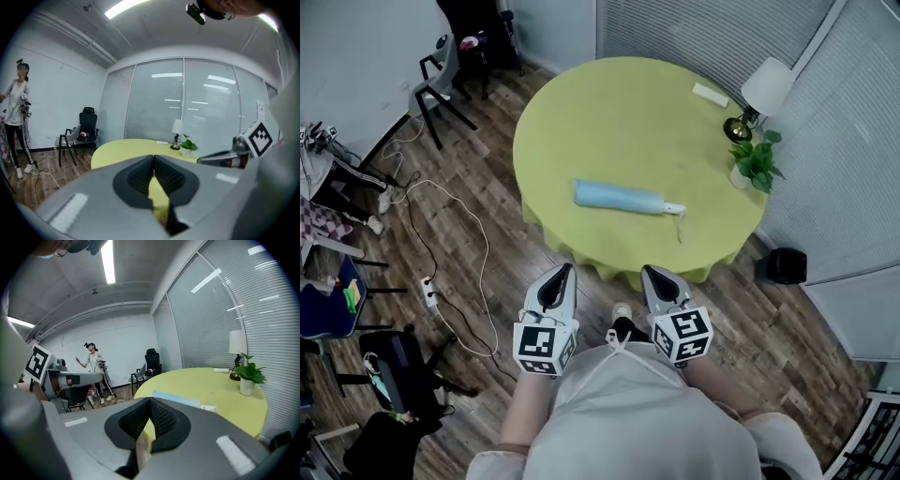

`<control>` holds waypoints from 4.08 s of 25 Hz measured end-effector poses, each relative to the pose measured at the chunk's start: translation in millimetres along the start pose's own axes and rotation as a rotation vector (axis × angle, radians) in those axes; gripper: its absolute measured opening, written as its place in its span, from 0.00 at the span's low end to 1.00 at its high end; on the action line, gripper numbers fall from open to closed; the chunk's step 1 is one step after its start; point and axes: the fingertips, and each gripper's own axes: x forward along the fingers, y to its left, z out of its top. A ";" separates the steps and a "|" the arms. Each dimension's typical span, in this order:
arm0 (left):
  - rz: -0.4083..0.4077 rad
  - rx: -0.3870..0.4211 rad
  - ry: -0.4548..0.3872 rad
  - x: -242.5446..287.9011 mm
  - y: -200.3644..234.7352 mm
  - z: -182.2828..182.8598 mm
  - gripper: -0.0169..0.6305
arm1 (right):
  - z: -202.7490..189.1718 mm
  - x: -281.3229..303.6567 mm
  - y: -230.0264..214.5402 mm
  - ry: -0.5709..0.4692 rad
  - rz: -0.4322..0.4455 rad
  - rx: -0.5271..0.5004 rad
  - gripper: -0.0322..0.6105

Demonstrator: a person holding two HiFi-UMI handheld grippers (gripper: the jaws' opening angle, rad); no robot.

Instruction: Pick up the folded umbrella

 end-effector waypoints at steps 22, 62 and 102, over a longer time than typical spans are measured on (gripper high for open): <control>-0.283 0.235 0.199 241.1 -3.9 -17.9 0.04 | 16.3 114.3 -157.0 0.091 -0.178 0.099 0.05; -1.043 1.025 0.871 348.5 -27.5 -189.6 0.49 | -27.0 146.2 -194.0 0.151 -0.391 0.369 0.05; -0.509 0.544 0.158 319.8 -29.1 47.6 0.47 | 75.0 130.2 -191.8 0.013 -0.290 0.160 0.05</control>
